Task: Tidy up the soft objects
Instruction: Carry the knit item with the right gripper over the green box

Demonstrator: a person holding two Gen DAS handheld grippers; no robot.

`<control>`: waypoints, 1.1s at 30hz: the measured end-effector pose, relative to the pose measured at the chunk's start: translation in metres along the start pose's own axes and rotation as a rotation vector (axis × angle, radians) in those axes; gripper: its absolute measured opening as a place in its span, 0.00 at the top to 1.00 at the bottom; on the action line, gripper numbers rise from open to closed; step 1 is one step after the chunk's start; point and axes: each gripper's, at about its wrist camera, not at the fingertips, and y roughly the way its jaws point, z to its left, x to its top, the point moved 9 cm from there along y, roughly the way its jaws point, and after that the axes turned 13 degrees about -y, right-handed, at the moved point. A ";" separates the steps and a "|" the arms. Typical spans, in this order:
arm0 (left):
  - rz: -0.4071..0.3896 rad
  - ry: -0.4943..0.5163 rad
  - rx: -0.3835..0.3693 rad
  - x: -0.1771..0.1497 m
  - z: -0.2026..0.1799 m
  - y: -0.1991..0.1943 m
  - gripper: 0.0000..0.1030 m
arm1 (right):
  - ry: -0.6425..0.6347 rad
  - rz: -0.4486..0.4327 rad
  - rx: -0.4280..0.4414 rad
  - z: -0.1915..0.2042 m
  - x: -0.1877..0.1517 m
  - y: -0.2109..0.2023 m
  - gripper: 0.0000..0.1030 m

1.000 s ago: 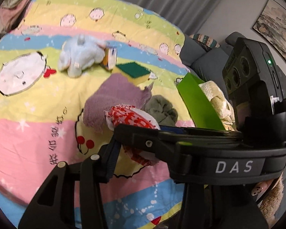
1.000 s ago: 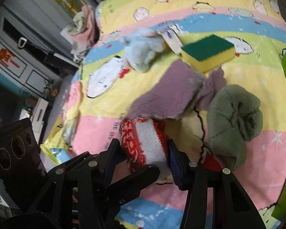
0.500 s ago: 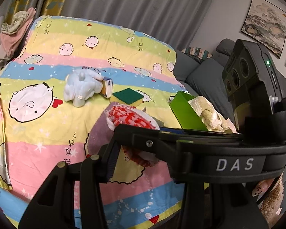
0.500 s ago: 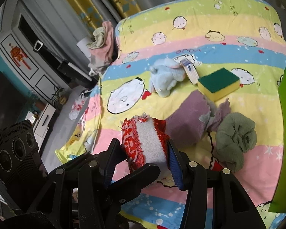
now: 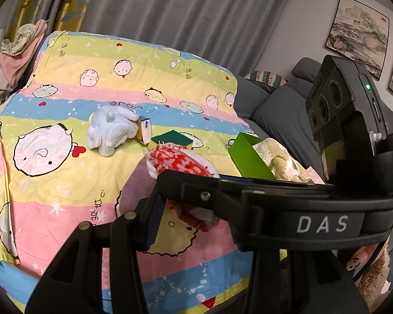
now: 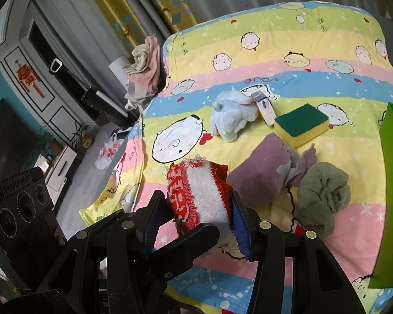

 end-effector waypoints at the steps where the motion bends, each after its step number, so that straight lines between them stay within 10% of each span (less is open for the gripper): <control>1: -0.003 0.003 -0.001 0.000 -0.001 0.000 0.59 | -0.001 -0.004 -0.003 0.000 0.000 -0.002 0.49; 19: -0.079 0.135 -0.061 0.012 -0.062 0.005 0.60 | 0.005 -0.139 -0.105 -0.016 0.010 -0.054 0.49; 33: 0.049 0.257 -0.175 0.002 -0.155 0.080 0.60 | 0.207 -0.256 -0.252 -0.116 0.002 -0.126 0.49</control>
